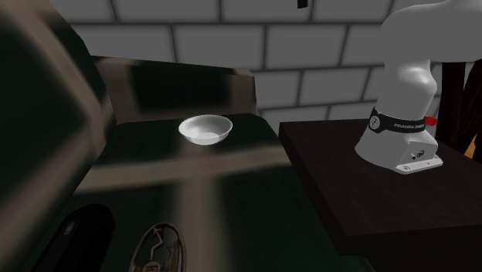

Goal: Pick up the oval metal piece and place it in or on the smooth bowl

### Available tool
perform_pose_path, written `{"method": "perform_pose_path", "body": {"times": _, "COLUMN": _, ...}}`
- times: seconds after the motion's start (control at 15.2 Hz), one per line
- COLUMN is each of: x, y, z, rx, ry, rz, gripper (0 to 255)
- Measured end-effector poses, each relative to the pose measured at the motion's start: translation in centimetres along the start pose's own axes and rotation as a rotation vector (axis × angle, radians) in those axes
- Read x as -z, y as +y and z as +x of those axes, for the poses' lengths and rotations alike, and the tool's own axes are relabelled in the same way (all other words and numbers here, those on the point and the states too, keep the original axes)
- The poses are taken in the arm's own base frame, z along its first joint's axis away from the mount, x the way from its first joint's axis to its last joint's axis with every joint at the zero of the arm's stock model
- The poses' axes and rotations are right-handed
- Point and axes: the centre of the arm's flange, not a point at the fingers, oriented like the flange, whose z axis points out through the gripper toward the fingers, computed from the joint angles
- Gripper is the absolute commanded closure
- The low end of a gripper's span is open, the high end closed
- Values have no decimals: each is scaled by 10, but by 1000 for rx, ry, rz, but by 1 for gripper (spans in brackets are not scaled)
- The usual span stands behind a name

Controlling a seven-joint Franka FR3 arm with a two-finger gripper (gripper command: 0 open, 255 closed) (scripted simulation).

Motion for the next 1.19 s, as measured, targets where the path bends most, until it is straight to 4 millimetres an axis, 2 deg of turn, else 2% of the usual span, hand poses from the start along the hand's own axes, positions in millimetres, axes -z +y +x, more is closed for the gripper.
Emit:
{"method": "perform_pose_path", "body": {"times": 0.07, "x": 0, "y": 0, "z": 0, "rx": 0, "ry": 0, "rz": 0, "gripper": 0}}
{"method": "perform_pose_path", "body": {"times": 0.2, "x": -8, "y": -1, "z": 12, "rx": 37, "ry": 0, "rz": -9, "gripper": 0}}
{"method": "perform_pose_path", "body": {"times": 0.73, "x": -63, "y": -14, "z": 96, "rx": 277, "ry": 9, "rz": -70, "gripper": 0}}
{"method": "perform_pose_path", "body": {"times": 1.19, "x": -112, "y": -44, "z": 166, "rx": 495, "ry": 19, "rz": -124, "gripper": 0}}
